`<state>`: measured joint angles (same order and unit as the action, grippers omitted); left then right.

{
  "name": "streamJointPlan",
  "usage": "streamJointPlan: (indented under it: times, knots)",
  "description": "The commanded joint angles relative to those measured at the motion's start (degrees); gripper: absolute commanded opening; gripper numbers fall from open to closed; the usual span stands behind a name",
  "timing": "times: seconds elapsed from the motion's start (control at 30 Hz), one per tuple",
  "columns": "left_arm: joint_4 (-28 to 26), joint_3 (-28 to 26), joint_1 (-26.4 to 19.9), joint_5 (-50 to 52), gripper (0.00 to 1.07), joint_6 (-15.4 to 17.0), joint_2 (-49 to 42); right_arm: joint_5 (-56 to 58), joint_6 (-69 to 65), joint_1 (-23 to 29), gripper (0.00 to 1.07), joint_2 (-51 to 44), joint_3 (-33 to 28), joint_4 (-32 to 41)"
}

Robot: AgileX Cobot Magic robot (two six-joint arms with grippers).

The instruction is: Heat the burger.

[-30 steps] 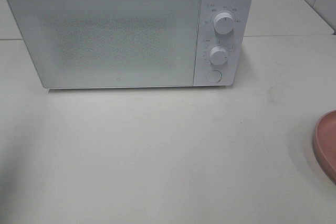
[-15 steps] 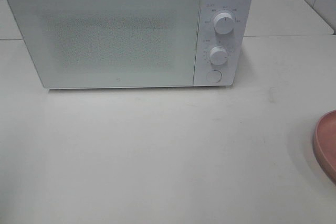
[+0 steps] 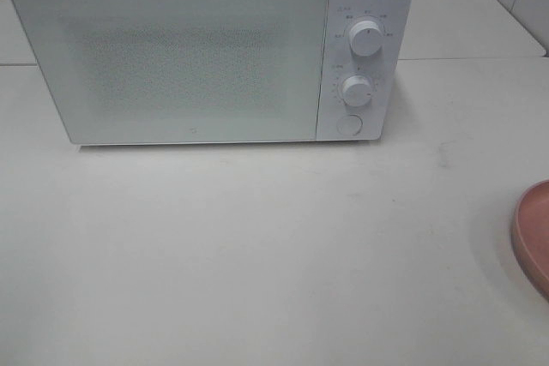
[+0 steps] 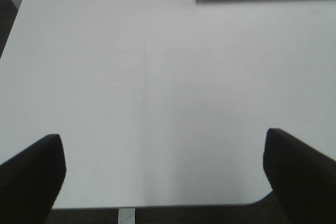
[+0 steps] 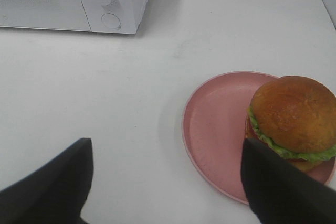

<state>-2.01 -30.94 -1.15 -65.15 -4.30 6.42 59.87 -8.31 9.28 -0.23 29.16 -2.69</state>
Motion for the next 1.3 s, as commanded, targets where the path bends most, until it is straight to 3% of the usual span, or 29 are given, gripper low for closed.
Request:
streamJointPlan:
  times: [0.03,0.17,0.47,1.3]
  knots:
    - [-0.40,0.17,-0.11,1.03,0.94,-0.17,-2.69,-0.46,0.63,-0.40,0.75,-1.49,-0.11,0.11]
    - [-0.40,0.17,-0.11,1.03,0.94,-0.17,-8.42,-0.46,0.63,-0.40,0.75,-1.49,-0.11,0.11]
    - [-2.98,2.41,-0.11,5.67,0.94,-0.40,-8.02,-0.46,0.63,-0.40,0.75,-1.26,-0.11,0.11]
    - [-2.98,2.29,-0.11,5.73,0.94,-0.34,-8.14,-0.46,0.63,-0.40,0.75,-1.15,-0.11,0.11]
